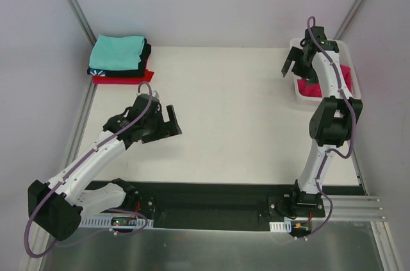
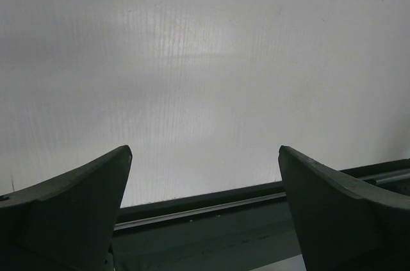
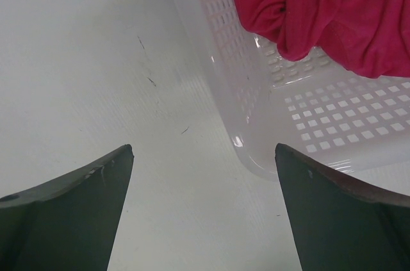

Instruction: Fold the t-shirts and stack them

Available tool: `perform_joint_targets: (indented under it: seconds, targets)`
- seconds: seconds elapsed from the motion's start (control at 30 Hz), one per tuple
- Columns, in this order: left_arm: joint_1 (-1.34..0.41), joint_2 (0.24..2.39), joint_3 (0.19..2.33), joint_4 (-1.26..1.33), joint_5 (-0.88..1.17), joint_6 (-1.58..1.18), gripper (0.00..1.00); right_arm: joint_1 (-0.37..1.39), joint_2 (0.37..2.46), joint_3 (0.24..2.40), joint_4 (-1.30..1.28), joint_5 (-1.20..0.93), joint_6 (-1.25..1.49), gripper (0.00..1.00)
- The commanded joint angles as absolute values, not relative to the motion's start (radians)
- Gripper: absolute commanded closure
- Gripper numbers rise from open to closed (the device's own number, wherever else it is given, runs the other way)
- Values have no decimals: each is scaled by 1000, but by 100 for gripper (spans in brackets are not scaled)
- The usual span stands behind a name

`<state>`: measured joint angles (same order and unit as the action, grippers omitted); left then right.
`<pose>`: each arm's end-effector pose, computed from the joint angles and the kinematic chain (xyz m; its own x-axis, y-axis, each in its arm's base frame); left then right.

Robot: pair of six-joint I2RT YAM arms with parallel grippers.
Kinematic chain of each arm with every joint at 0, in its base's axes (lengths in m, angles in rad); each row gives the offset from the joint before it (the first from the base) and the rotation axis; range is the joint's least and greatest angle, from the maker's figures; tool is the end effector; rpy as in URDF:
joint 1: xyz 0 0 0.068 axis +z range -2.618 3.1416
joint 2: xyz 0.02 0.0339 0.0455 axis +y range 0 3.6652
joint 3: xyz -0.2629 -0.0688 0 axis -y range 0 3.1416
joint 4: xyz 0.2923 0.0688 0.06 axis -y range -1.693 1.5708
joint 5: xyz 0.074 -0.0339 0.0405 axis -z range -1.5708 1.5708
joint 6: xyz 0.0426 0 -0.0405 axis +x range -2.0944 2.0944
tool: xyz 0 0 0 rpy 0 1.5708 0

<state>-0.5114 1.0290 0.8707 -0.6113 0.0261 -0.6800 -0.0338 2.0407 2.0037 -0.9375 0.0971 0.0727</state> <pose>0.2317 -0.1313 0.2708 -0.7898 -0.2776 -0.5470 0.0116 0.8849 -0.4657 0.4983 -0.0210 0.3007 -0.8184 0.1000 -0.5659 0.1479 0.9882 -0.0392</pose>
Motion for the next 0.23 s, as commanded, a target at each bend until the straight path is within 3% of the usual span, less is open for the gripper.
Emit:
perform_joint_targets:
  seconds: [0.0, 0.2]
  targets:
    - [-520, 1072, 903, -621, 29, -661, 1, -11, 1919, 1936, -873, 91, 78, 4]
    - [-520, 1083, 908, -621, 34, -675, 1, -2, 1898, 1921, -894, 90, 84, 4]
